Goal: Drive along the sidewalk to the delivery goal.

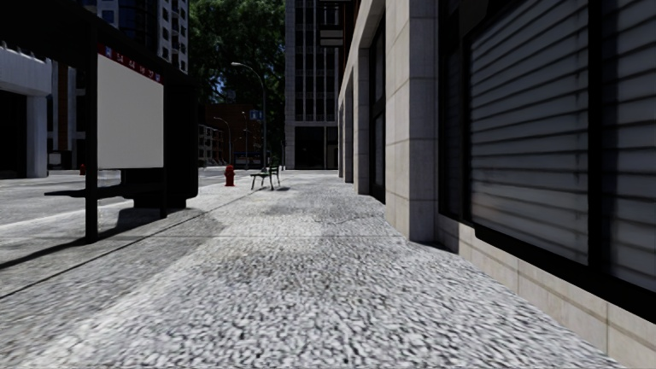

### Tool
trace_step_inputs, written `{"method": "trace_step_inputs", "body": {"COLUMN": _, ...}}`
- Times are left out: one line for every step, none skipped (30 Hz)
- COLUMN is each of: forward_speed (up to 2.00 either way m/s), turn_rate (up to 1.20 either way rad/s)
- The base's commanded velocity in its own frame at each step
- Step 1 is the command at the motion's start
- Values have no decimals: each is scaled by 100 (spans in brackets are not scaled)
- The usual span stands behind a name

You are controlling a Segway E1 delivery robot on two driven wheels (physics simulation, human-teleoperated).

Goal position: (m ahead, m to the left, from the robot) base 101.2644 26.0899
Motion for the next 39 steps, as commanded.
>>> {"method": "trace_step_inputs", "body": {"forward_speed": 200, "turn_rate": 0}}
{"method": "trace_step_inputs", "body": {"forward_speed": 200, "turn_rate": 0}}
{"method": "trace_step_inputs", "body": {"forward_speed": 200, "turn_rate": 0}}
{"method": "trace_step_inputs", "body": {"forward_speed": 200, "turn_rate": 0}}
{"method": "trace_step_inputs", "body": {"forward_speed": 200, "turn_rate": 0}}
{"method": "trace_step_inputs", "body": {"forward_speed": 200, "turn_rate": 0}}
{"method": "trace_step_inputs", "body": {"forward_speed": 200, "turn_rate": 0}}
{"method": "trace_step_inputs", "body": {"forward_speed": 200, "turn_rate": 0}}
{"method": "trace_step_inputs", "body": {"forward_speed": 200, "turn_rate": 0}}
{"method": "trace_step_inputs", "body": {"forward_speed": 200, "turn_rate": 0}}
{"method": "trace_step_inputs", "body": {"forward_speed": 200, "turn_rate": 0}}
{"method": "trace_step_inputs", "body": {"forward_speed": 200, "turn_rate": 0}}
{"method": "trace_step_inputs", "body": {"forward_speed": 200, "turn_rate": 0}}
{"method": "trace_step_inputs", "body": {"forward_speed": 200, "turn_rate": 0}}
{"method": "trace_step_inputs", "body": {"forward_speed": 200, "turn_rate": 0}}
{"method": "trace_step_inputs", "body": {"forward_speed": 200, "turn_rate": 0}}
{"method": "trace_step_inputs", "body": {"forward_speed": 200, "turn_rate": 0}}
{"method": "trace_step_inputs", "body": {"forward_speed": 200, "turn_rate": 0}}
{"method": "trace_step_inputs", "body": {"forward_speed": 200, "turn_rate": 0}}
{"method": "trace_step_inputs", "body": {"forward_speed": 200, "turn_rate": 0}}
{"method": "trace_step_inputs", "body": {"forward_speed": 200, "turn_rate": 0}}
{"method": "trace_step_inputs", "body": {"forward_speed": 200, "turn_rate": 0}}
{"method": "trace_step_inputs", "body": {"forward_speed": 200, "turn_rate": 0}}
{"method": "trace_step_inputs", "body": {"forward_speed": 200, "turn_rate": 0}}
{"method": "trace_step_inputs", "body": {"forward_speed": 200, "turn_rate": 0}}
{"method": "trace_step_inputs", "body": {"forward_speed": 200, "turn_rate": 0}}
{"method": "trace_step_inputs", "body": {"forward_speed": 200, "turn_rate": 0}}
{"method": "trace_step_inputs", "body": {"forward_speed": 200, "turn_rate": 0}}
{"method": "trace_step_inputs", "body": {"forward_speed": 200, "turn_rate": 0}}
{"method": "trace_step_inputs", "body": {"forward_speed": 200, "turn_rate": 0}}
{"method": "trace_step_inputs", "body": {"forward_speed": 200, "turn_rate": 0}}
{"method": "trace_step_inputs", "body": {"forward_speed": 200, "turn_rate": 0}}
{"method": "trace_step_inputs", "body": {"forward_speed": 200, "turn_rate": 0}}
{"method": "trace_step_inputs", "body": {"forward_speed": 200, "turn_rate": 0}}
{"method": "trace_step_inputs", "body": {"forward_speed": 200, "turn_rate": 0}}
{"method": "trace_step_inputs", "body": {"forward_speed": 200, "turn_rate": 0}}
{"method": "trace_step_inputs", "body": {"forward_speed": 200, "turn_rate": 0}}
{"method": "trace_step_inputs", "body": {"forward_speed": 200, "turn_rate": 0}}
{"method": "trace_step_inputs", "body": {"forward_speed": 200, "turn_rate": 0}}
